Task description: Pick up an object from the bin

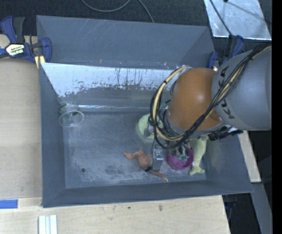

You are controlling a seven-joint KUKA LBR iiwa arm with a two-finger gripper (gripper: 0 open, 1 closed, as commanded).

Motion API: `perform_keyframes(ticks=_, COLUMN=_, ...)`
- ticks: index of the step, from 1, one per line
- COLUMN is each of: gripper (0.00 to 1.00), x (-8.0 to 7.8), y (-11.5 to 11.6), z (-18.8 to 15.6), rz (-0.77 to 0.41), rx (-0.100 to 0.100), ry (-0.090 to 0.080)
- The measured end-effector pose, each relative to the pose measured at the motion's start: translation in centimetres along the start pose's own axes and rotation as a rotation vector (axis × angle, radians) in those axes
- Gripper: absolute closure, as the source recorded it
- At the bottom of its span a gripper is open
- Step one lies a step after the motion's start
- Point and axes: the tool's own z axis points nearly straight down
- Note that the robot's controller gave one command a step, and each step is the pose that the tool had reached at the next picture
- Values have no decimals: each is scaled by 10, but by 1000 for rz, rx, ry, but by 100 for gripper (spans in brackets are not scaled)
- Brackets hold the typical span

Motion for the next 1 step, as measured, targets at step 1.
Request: perform_keyframes(ticks=1, gripper=0, x=20, y=-4, z=-4, rz=183, rx=1, ry=1)
